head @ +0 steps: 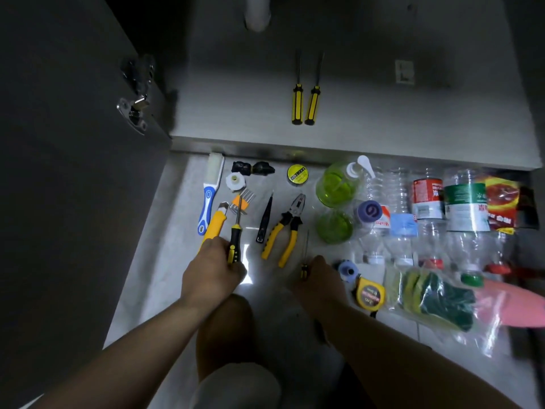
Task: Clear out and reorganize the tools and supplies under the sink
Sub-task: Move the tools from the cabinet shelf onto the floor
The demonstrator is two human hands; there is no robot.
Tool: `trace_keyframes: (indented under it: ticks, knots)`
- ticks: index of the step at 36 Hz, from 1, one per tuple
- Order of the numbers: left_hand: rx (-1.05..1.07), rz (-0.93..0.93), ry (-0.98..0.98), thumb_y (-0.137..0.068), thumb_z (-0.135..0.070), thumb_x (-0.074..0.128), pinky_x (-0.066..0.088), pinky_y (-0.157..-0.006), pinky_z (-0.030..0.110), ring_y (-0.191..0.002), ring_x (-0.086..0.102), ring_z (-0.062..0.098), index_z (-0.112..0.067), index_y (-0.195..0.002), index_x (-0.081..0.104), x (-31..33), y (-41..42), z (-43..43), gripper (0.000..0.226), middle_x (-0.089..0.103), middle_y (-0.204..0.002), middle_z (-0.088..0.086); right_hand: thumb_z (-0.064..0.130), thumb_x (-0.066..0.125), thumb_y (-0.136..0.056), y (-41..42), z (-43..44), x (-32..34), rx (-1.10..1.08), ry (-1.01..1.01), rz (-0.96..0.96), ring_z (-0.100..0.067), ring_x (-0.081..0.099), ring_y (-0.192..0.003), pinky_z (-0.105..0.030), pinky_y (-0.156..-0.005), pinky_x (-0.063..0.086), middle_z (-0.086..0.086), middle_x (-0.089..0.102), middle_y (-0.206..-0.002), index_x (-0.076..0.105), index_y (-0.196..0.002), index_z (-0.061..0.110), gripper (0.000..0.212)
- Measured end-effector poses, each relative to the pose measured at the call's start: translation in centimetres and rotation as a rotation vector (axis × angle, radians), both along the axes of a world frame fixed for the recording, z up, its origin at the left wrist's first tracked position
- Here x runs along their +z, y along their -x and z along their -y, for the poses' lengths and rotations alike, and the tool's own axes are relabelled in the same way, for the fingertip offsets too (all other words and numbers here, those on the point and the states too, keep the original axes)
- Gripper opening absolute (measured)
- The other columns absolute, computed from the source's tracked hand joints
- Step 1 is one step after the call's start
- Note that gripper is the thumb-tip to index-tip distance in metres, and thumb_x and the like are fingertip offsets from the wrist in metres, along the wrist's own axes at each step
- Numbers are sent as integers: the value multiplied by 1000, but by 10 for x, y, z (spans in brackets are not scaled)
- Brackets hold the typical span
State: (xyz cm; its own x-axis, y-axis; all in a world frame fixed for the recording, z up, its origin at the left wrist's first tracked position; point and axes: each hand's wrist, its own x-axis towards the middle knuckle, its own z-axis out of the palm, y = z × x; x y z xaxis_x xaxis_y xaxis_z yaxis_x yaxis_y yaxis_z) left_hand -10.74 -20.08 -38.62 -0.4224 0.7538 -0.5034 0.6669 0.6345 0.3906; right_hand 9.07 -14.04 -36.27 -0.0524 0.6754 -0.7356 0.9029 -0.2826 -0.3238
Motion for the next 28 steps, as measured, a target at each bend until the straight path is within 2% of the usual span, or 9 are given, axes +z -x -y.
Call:
trace_keyframes:
  ticks: [3, 8, 11, 15, 17, 20, 23, 25, 28]
  knots:
    - [-15, -16, 3, -87, -34, 72, 56, -78, 41, -98, 62, 29, -25, -116, 60, -1, 1, -2, 32, 58, -113, 1, 27, 63, -95, -5, -4, -6, 13, -32, 18, -30, 61, -114, -40, -91, 53, -13, 61, -124, 47, -126, 6, 41]
    - [-11, -48, -54, -85, -29, 73, 52, -69, 35, -92, 64, 24, -29, -114, 60, -3, 4, -1, 32, 64, -108, -1, 18, 60, -95, -10, -5, -19, 51, -105, 83, -29, 64, -108, -29, -73, 48, -13, 64, -118, 51, -122, 5, 31]
    - [-27, -77, -70, -85, -28, 72, 55, -67, 35, -90, 64, 22, -32, -114, 57, -2, 7, -2, 32, 66, -106, -3, 13, 60, -93, -10, -6, -20, 44, -138, 97, -29, 63, -111, -32, -80, 51, -12, 64, -120, 51, -126, 6, 35]
    - [-75, -158, -118, -88, -34, 69, 45, -59, 32, -90, 61, 24, -30, -107, 53, 4, 6, -8, 25, 62, -104, -3, 18, 60, -92, -10, -3, -12, 32, -207, 63, -29, 63, -105, -37, -81, 53, -11, 63, -114, 50, -121, 10, 31]
    - [-61, -129, -176, -89, -34, 67, 52, -64, 36, -93, 61, 24, -28, -106, 54, 11, 4, -17, 22, 59, -106, -4, 30, 51, -93, -7, 0, -1, 73, -268, -7, -22, 64, -94, -34, -75, 51, -2, 62, -101, 54, -106, 17, 18]
    - [-17, -54, -294, -93, -32, 66, 57, -75, 43, -96, 62, 23, -27, -112, 57, 27, 3, -47, 22, 60, -109, -4, 41, 39, -90, 10, -4, 26, 106, -403, -170, -2, 53, -64, -20, -60, 39, 14, 51, -68, 44, -71, 33, 21]
    - [1, 38, -503, -94, -20, 66, 54, -79, 34, -95, 61, 17, -21, -113, 61, 43, 1, -89, 20, 62, -106, -4, 21, 51, -93, 29, -26, 63, 227, -530, -228, -12, 61, -66, -25, -55, 45, 8, 58, -69, 51, -78, 27, 16]
    - [-9, 70, -605, -92, -16, 67, 50, -78, 28, -94, 60, 14, -19, -111, 62, 53, -1, -120, 19, 61, -103, -4, 20, 53, -93, 38, -50, 91, 272, -653, -261, -20, 64, -70, -33, -59, 50, 1, 64, -74, 56, -85, 19, 8]
    - [-62, 73, -667, -93, -19, 68, 52, -84, 28, -97, 60, 12, -21, -116, 60, 63, -2, -165, 24, 61, -109, 0, 17, 50, -94, 45, -91, 128, 241, -797, -340, -18, 59, -64, -32, -57, 49, 1, 59, -69, 58, -84, 14, 13]
